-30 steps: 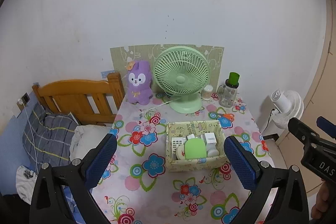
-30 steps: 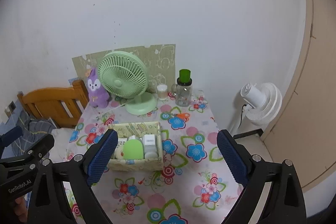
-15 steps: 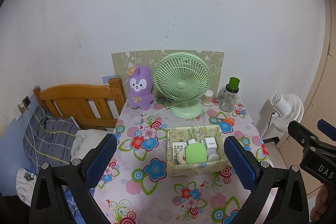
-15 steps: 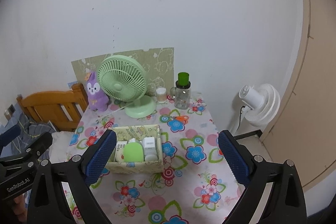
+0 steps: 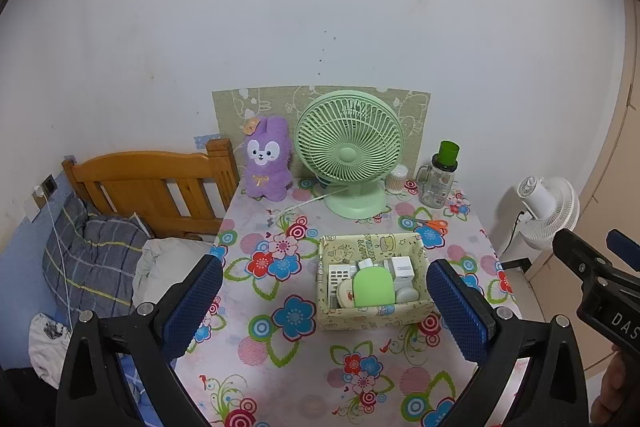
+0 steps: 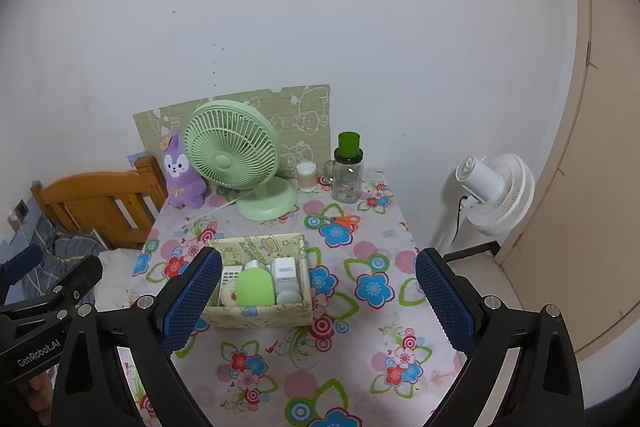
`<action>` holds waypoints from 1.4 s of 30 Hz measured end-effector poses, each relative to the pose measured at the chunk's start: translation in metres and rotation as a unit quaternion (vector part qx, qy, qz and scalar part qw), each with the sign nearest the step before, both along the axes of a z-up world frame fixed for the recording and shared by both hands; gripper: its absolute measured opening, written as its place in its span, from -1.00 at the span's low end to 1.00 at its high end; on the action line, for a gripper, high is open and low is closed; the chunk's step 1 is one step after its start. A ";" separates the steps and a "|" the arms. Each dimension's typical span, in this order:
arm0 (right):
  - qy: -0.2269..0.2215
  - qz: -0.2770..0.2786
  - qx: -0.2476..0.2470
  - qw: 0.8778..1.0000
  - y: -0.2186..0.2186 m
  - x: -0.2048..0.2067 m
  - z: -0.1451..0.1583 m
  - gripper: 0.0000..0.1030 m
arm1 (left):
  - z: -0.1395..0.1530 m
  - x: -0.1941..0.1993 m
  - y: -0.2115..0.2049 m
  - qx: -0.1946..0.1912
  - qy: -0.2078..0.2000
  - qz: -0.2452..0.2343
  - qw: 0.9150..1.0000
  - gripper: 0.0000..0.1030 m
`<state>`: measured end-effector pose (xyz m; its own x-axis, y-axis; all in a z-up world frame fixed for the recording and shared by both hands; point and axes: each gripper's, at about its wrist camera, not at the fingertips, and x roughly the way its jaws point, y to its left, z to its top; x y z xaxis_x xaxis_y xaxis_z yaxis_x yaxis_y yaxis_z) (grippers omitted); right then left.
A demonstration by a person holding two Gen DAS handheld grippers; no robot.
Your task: Organize rigid objects
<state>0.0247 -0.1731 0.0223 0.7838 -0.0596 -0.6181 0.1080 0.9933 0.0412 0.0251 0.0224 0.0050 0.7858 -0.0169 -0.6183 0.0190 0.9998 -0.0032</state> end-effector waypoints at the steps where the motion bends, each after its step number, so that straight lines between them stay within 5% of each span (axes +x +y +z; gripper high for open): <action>1: 0.000 0.001 0.000 1.000 0.000 0.000 0.000 0.92 | 0.000 0.000 0.000 0.000 0.000 0.000 1.000 1.00; 42: -0.019 0.036 -0.017 0.999 0.012 -0.004 0.006 0.92 | -0.003 -0.006 0.001 0.001 0.002 0.012 1.000 1.00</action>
<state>0.0207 -0.1609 0.0285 0.8100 -0.0223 -0.5860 0.0344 0.9994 0.0094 0.0193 0.0238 0.0023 0.7839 0.0034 -0.6208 -0.0048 1.0000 -0.0006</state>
